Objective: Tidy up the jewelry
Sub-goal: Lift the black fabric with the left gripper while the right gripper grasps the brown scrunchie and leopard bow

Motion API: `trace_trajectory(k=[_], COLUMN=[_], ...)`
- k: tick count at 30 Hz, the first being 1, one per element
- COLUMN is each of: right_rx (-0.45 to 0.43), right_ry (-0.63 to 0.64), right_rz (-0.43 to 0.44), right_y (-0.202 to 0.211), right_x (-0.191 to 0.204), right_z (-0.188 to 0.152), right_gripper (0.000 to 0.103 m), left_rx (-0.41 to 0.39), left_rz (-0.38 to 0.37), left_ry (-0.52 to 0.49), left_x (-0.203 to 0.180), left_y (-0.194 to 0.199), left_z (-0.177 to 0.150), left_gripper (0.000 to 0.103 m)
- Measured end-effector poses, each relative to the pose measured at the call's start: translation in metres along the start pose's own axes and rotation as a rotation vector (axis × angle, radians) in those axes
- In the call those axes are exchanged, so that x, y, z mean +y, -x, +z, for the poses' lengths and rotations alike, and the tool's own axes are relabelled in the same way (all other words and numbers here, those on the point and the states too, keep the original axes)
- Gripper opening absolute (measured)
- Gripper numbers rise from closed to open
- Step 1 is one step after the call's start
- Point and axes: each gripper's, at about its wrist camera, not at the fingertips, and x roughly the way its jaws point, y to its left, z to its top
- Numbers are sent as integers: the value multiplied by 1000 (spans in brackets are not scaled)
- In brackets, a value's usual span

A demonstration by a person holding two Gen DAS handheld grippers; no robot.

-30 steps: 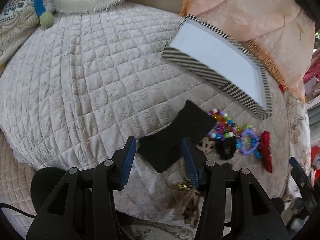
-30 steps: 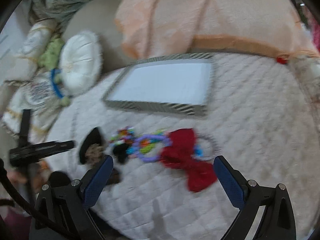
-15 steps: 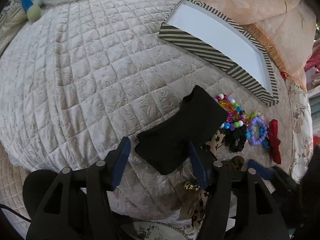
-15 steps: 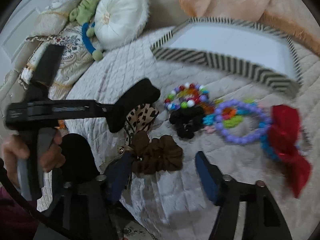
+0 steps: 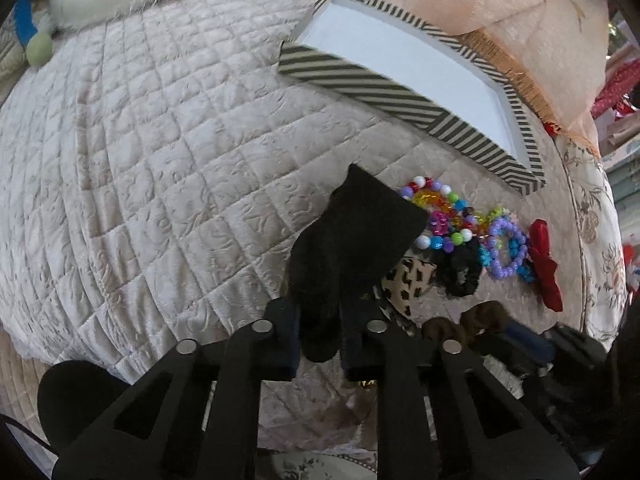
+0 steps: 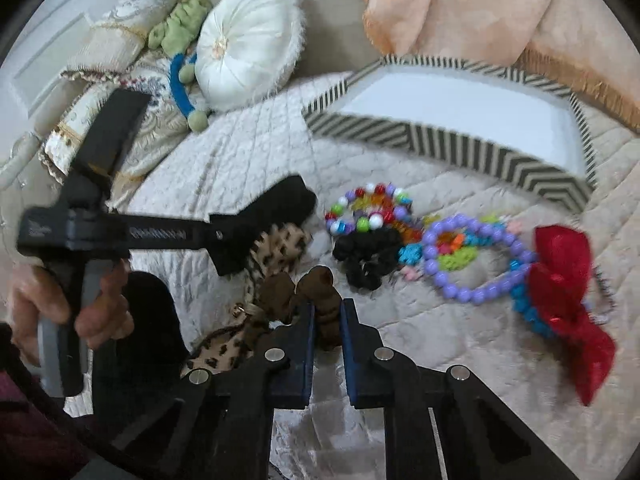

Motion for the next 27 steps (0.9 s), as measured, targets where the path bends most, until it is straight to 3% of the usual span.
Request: trace_trajectory(k=[6,16,23,27], right_rx=[-3,-131,-223,-183], right_ry=[2,35,14,26], right_rz=[6,0,-48,25], right_y=[8,58,86,88], right_x=[3,12,-10,-13], right_z=[3,35,67,72], right_gripper=[11,11,10,10], left_rx=[-65,-168,-222,-221], left_rz=[-14,-30,-31,-27], left_ry=[-12,-24,-56,-63], left_x=[-3,-15,-34,-39], left_y=[25,62,71,68], left_z=[0,19,48,60], left_gripper=[11,11,11,11])
